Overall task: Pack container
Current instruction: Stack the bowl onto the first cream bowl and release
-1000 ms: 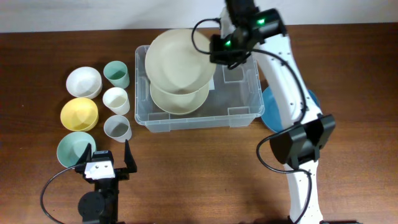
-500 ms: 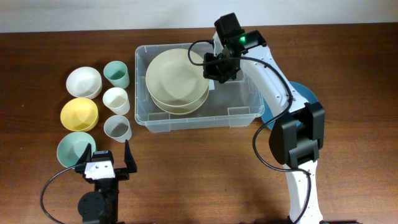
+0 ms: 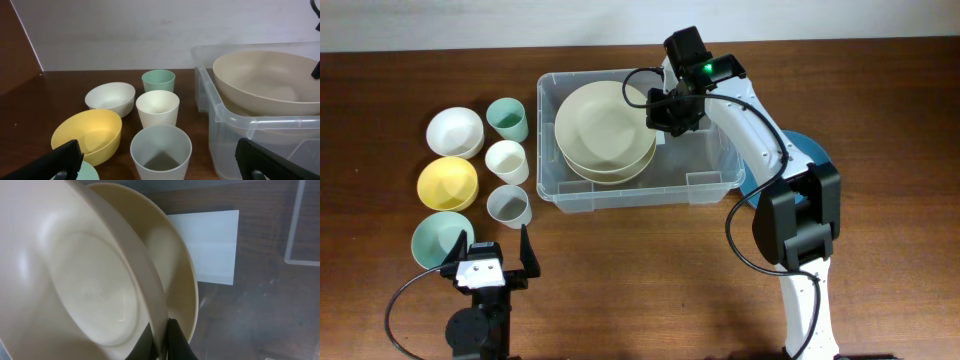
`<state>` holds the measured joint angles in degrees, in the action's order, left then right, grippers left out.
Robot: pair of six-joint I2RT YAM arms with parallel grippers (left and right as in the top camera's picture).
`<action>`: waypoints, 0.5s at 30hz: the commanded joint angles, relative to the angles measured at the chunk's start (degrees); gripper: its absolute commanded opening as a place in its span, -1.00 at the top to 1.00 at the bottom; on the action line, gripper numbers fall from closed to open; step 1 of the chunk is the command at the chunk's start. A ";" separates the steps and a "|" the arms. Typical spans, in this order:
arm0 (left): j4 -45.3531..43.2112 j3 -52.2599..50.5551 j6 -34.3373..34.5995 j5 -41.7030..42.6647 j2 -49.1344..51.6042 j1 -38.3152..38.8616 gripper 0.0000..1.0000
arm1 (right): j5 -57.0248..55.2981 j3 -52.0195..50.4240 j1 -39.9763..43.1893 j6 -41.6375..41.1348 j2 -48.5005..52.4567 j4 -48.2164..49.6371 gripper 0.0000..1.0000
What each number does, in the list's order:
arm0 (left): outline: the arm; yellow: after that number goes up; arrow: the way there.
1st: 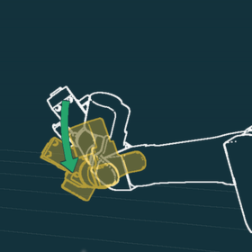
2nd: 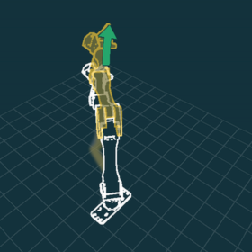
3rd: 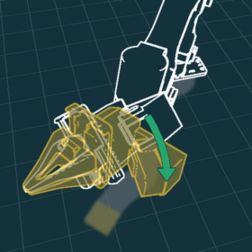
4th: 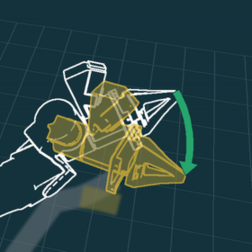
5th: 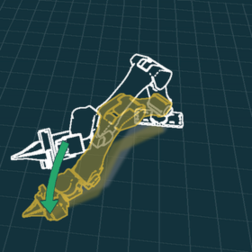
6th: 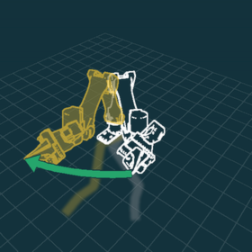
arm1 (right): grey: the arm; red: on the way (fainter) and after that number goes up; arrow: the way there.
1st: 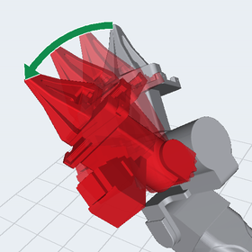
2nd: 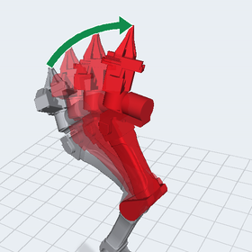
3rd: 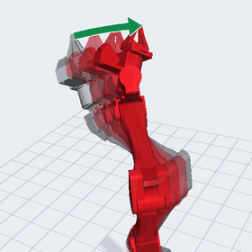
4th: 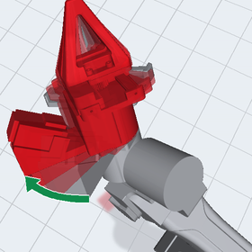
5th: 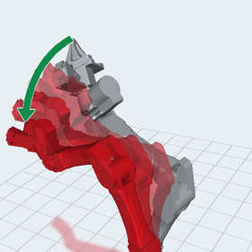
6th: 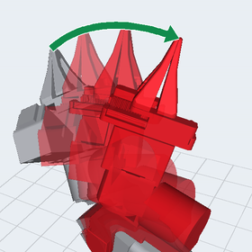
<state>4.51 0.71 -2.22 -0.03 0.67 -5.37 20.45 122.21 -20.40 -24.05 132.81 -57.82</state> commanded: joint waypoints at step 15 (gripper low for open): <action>0.26 -0.20 -0.87 0.22 -0.37 -0.04 -1.00 | 1.44 -0.35 -0.22 -0.46 1.57 0.22 0.92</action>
<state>4.51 0.71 -2.22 -0.03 0.67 -5.37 20.47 122.21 -20.40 -24.03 133.23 -57.78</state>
